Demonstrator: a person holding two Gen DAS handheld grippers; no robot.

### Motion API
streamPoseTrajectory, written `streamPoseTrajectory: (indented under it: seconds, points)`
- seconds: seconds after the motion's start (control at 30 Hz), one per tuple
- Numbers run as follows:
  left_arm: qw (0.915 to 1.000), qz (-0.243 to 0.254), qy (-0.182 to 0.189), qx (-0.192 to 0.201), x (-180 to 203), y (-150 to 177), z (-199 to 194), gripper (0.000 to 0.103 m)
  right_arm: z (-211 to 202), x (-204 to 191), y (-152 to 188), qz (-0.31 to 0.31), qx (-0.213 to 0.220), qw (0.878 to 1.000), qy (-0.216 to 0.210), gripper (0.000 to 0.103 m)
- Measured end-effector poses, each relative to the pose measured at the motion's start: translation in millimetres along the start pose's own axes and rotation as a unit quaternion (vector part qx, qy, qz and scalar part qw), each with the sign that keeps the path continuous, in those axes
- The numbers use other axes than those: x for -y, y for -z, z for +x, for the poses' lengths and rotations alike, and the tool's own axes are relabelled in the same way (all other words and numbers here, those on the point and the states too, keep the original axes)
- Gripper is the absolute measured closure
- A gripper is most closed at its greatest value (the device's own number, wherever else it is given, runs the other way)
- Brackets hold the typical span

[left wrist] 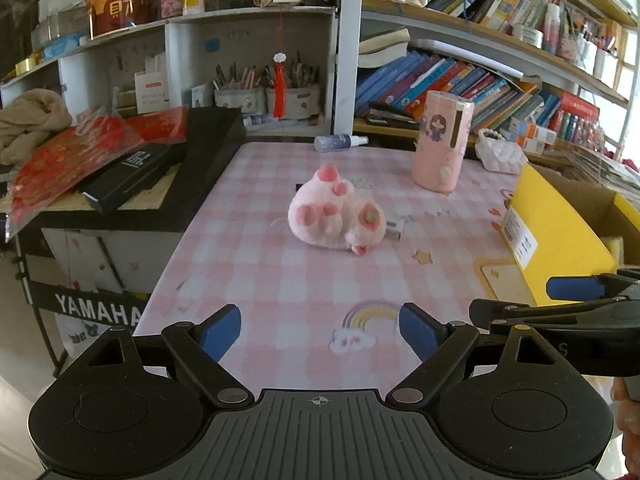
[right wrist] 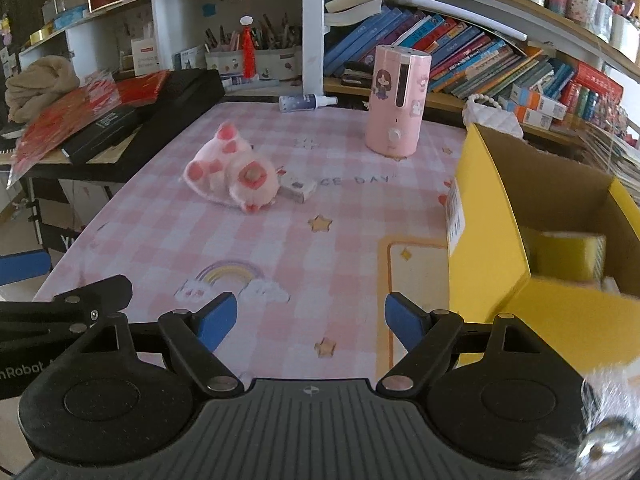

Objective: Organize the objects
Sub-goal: 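Move the left tool toward the pink plush pig while the right tool approaches the small cat-print box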

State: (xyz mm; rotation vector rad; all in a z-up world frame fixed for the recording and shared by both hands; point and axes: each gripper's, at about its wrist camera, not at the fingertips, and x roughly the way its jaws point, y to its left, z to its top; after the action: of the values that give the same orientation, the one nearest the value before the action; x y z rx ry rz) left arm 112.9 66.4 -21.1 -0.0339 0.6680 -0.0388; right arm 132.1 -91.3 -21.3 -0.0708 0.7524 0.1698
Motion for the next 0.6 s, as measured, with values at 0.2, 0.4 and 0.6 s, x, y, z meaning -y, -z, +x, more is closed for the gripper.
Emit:
streamPoseTrajectory:
  seconds: [0.2,0.4,0.6]
  points:
    - [1.0000,0.000,-0.004,-0.002,7.9,-18.8,23.4,0.015,24.5,17.2,-23.5,0.007,0.001,1.000,-0.007,0.024]
    - [0.9999,0.000,-0.013,-0.003,10.2,-36.1,45.6,0.015,48.6,27.8,-46.2,0.021,-0.003,1.000,-0.020,0.024]
    - [0.9997,0.003,-0.023,-0.006,10.5,-50.8,67.9,0.015,71.7,34.2,-65.9,0.025,-0.001,0.999,-0.031,0.024]
